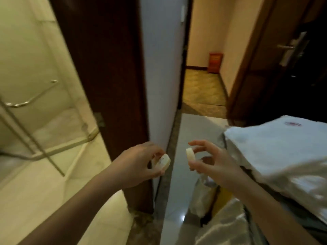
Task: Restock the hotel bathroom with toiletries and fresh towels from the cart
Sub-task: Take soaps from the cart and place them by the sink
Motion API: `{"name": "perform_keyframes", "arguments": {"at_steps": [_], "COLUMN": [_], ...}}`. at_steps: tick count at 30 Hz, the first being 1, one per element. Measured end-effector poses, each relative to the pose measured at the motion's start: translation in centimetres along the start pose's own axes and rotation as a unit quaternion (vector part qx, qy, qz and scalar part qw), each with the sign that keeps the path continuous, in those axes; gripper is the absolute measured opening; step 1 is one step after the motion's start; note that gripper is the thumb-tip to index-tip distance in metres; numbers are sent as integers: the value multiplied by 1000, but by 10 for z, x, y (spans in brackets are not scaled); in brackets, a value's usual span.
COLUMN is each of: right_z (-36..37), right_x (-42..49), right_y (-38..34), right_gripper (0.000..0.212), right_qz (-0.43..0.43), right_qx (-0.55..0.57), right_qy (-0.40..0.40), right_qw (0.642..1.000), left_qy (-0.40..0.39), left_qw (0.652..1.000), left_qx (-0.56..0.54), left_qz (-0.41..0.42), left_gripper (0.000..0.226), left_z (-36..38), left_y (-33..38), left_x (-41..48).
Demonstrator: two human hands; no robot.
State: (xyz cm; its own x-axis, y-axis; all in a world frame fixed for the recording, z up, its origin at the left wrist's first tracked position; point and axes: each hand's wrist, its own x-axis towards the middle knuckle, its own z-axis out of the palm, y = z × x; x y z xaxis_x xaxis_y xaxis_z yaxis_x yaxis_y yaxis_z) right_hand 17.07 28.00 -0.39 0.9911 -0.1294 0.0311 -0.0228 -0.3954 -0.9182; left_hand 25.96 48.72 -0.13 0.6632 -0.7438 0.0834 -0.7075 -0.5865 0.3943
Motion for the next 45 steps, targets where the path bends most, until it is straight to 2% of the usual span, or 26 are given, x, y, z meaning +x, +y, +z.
{"name": "perform_keyframes", "arguments": {"at_steps": [5,8,13,20,24,28,33,40,45], "right_z": [76,130,222,349,414,478,559,687,773], "right_x": [49,81,133,199,228,256,308,415,484], "right_y": [-18,-34,-72,-129,-158,-183,-204,-237,-266], "right_gripper": [46,48,46,44,40,40,39,39,39], "right_qz": [-73,-124,-156,-198,-217,-263,-297,-320,-331], "right_qx": [-75,-125,-114,-71,-50,-66,-76,-59,-46], "right_qy": [-108,-142,-190,-251,-295,-342,-391,-449,-481], "right_qw": [989,974,963,945,929,900,868,833,811], "left_qy": [23,32,33,101,144,184,203,226,223], "left_qw": [995,991,985,967,944,915,878,825,800], "left_qx": [22,28,-14,-9,-30,-33,-19,6,33], "left_qz": [-92,-131,-166,-233,-294,-357,-434,-518,-556], "left_gripper": [43,43,39,38,32,46,33,37,40], "left_z": [-27,-39,-75,-127,-152,-170,-191,-239,-278], "left_y": [-67,-113,-198,-309,-359,-402,-467,-582,-667], "left_x": [-44,-67,-111,-184,-230,-272,-308,-326,-319]}}
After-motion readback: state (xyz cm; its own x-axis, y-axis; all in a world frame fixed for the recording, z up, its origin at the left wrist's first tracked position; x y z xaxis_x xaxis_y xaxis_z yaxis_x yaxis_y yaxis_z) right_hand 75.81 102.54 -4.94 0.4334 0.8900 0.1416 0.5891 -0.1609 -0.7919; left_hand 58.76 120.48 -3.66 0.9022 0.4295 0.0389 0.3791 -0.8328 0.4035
